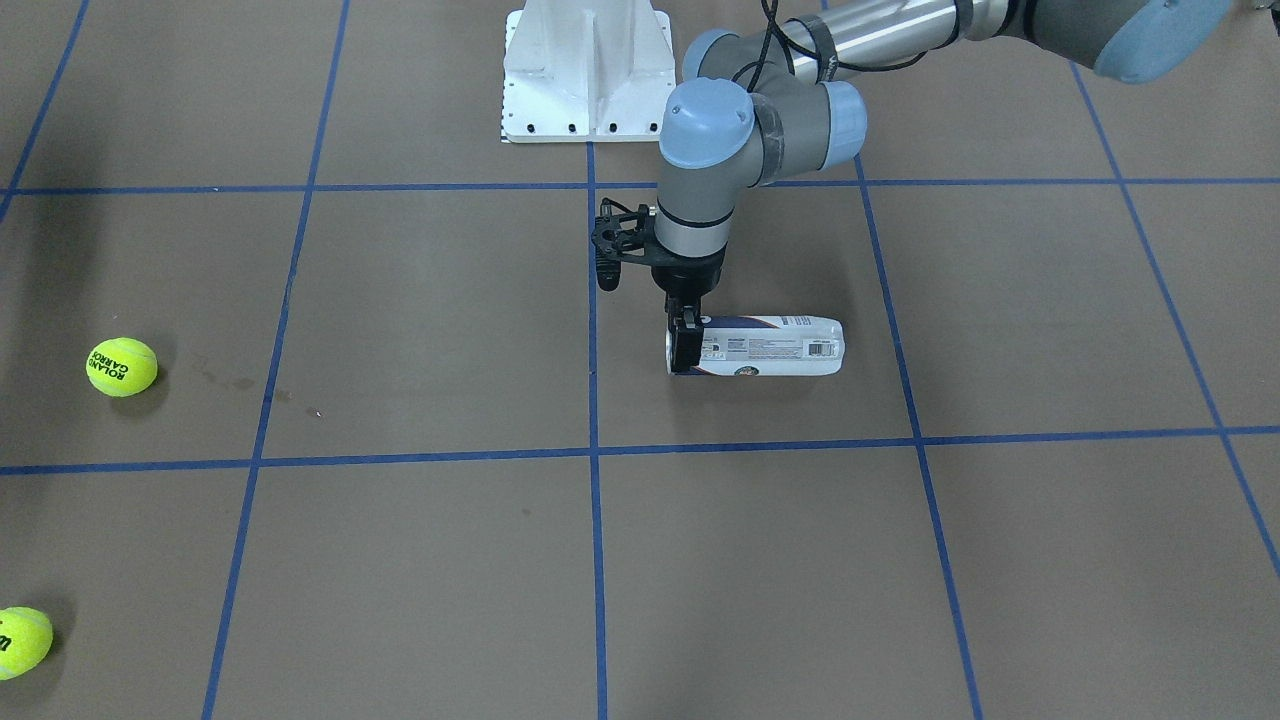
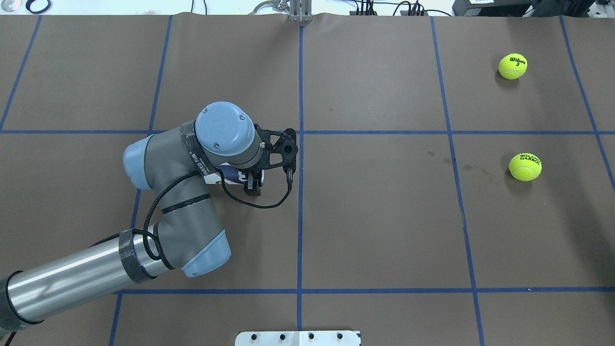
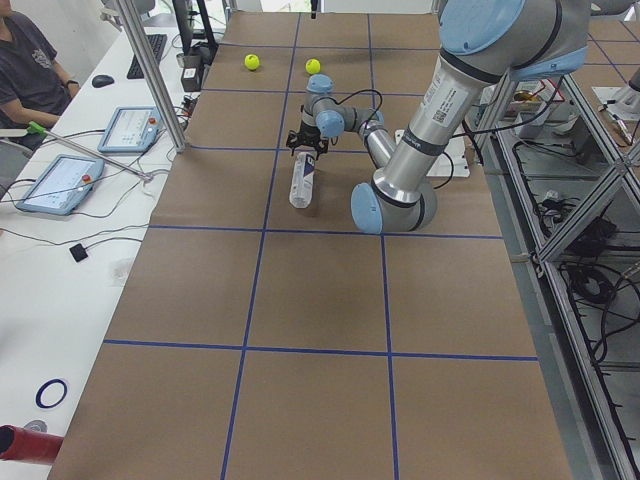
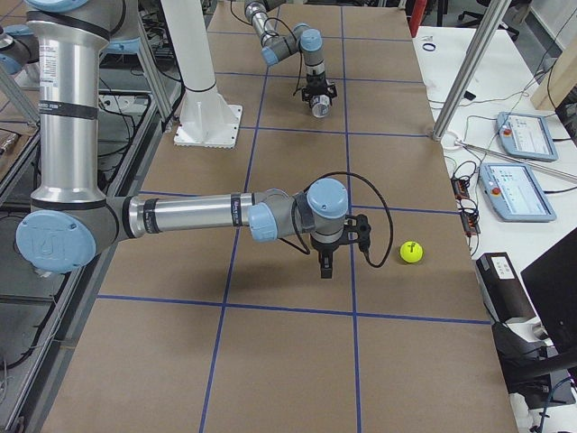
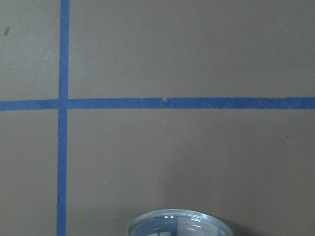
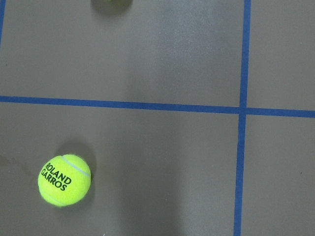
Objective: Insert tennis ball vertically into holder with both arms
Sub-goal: 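Lift the tube with the left gripper and stand it upright, open end up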
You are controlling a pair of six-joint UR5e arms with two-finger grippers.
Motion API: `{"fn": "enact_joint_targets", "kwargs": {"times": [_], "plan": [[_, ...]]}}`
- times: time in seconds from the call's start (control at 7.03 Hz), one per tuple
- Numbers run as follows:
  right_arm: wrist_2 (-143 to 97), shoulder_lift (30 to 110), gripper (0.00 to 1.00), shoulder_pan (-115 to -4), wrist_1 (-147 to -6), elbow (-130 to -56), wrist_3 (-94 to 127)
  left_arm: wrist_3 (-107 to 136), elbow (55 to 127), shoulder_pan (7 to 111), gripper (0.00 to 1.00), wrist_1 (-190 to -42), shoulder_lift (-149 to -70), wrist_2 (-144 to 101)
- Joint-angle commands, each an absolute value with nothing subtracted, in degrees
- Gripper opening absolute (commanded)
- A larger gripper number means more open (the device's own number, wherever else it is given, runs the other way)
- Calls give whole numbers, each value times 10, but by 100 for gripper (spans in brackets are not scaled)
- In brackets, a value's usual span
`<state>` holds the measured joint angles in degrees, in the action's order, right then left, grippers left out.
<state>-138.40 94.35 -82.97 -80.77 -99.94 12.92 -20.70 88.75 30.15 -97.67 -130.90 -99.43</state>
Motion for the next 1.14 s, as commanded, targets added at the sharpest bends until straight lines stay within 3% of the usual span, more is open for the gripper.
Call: {"fn": "enact_joint_targets", "kwargs": {"times": [0.0,0.71,1.0], "plan": [[-1384,943,99,-830,-808,-999,129,-207,874,299,99,-979,-1319,-991],[-1384,944,100,-830,-808,-998,129,-207,864,297,99,-980,-1319,-992],[-1384,943,100,-830,-808,-998,129,-207,863,297,78,-979,-1320,-992]]}}
